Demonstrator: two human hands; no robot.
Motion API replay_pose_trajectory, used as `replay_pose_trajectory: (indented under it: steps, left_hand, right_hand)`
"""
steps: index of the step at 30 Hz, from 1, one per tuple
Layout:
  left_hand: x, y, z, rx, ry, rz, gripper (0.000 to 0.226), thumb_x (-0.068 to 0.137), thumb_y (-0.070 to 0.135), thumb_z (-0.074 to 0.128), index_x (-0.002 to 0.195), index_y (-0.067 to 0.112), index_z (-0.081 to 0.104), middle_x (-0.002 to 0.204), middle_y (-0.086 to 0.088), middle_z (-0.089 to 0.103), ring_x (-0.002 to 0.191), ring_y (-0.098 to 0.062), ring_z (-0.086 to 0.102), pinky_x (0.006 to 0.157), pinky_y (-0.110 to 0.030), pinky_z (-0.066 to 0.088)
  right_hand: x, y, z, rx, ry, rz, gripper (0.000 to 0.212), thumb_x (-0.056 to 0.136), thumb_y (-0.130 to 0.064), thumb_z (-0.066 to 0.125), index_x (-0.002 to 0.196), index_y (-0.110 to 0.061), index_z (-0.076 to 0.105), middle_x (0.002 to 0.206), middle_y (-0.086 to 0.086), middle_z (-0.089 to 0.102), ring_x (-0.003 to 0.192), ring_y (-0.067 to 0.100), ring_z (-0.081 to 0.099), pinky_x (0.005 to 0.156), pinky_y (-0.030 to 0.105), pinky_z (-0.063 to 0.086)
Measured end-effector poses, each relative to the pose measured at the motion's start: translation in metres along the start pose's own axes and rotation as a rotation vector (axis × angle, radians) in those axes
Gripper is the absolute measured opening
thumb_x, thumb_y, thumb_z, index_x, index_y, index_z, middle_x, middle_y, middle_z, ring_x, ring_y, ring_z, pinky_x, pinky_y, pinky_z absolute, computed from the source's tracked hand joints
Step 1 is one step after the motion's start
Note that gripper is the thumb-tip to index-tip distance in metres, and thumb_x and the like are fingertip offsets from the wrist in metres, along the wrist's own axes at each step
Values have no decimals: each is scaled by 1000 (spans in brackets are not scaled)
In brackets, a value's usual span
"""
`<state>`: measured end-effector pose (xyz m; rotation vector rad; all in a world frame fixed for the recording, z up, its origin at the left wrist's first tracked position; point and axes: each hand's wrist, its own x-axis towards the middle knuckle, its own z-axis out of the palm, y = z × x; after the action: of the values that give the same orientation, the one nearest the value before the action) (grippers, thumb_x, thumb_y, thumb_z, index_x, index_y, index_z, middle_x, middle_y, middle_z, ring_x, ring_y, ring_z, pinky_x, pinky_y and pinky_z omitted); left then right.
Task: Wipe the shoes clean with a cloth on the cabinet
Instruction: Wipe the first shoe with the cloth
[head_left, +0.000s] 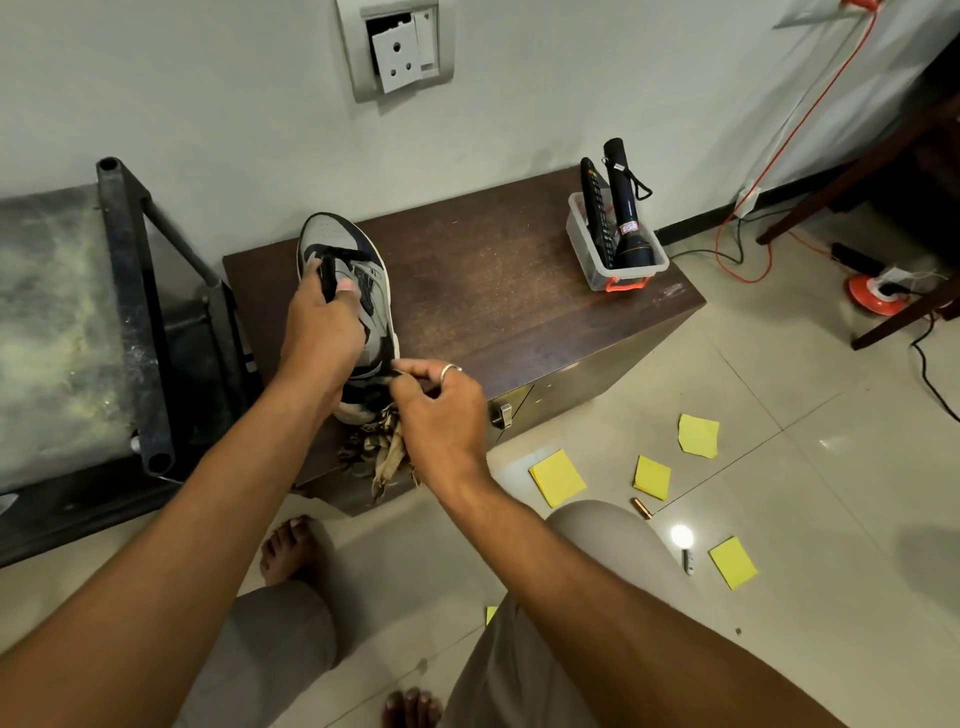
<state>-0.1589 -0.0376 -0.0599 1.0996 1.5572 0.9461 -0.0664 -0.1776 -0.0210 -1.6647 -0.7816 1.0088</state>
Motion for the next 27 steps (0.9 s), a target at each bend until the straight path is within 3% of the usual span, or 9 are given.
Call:
replay_pose_trajectory:
  steps: [4,6,9,11,14,18,21,25,27]
  left_hand:
    - [0,0,1,-17,-22,-4,61,88,55,45,147,40,46,147,6,56,132,-20,55,109,-49,46]
    - [0,1,2,-18,-21,-14,61,88,56,45,147,40,45,148,6,54,133,-20,54,110,-50,45]
    - [-2,2,3,-7,-3,-6,63,87,56,44,147,39,46,147,6,55,133,-20,55,110,-49,45]
    - [-2,2,3,-1,7,4,63,86,57,43,146,39,47,145,7,57,131,-19,56,109,-48,46]
    - [-3,2,2,1,10,5,63,86,57,44,146,40,47,144,7,58,129,-18,57,108,-48,47]
    - [-4,4,2,0,5,-1,60,89,53,45,147,38,48,144,7,58,128,-19,58,108,-47,47]
    - [-7,4,0,-4,-1,9,58,90,52,46,146,37,49,141,7,60,126,-17,59,108,-46,48]
    - [-10,5,0,-27,22,32,56,91,50,46,144,35,51,135,9,64,122,-14,62,106,-44,50]
    - [-12,7,2,-24,39,37,56,91,49,45,145,34,51,137,8,63,121,-13,62,106,-43,51]
  right_hand:
    - [8,0,-1,75,196,-55,17,89,-16,67,99,-25,77,100,-4,72,88,9,70,80,36,62]
    - [16,1,-4,89,245,-66,23,91,-16,64,106,-29,75,111,-5,69,97,7,68,87,36,60]
    - [14,6,6,-74,-26,-53,37,97,-19,58,132,-28,67,126,-7,65,109,6,65,95,34,59]
    - [9,10,14,-165,-90,-83,39,95,-24,56,132,-24,68,124,-4,69,112,9,65,98,39,57]
    - [4,11,7,-213,-79,-68,37,89,-25,60,124,-19,73,111,-3,74,99,10,70,89,34,60]
    - [6,10,-5,-130,-60,-7,14,91,-17,66,97,-15,79,78,-2,75,71,8,69,64,24,58]
    - [13,9,5,-43,65,-37,22,94,-18,60,109,-18,76,94,-3,75,87,9,70,77,30,62]
    - [9,14,13,-174,-67,-133,36,99,-14,56,133,-18,68,127,-4,68,114,2,63,99,21,53]
    - [5,15,9,-147,-81,-99,36,96,-15,60,130,-17,70,123,-4,70,99,-3,67,85,17,55]
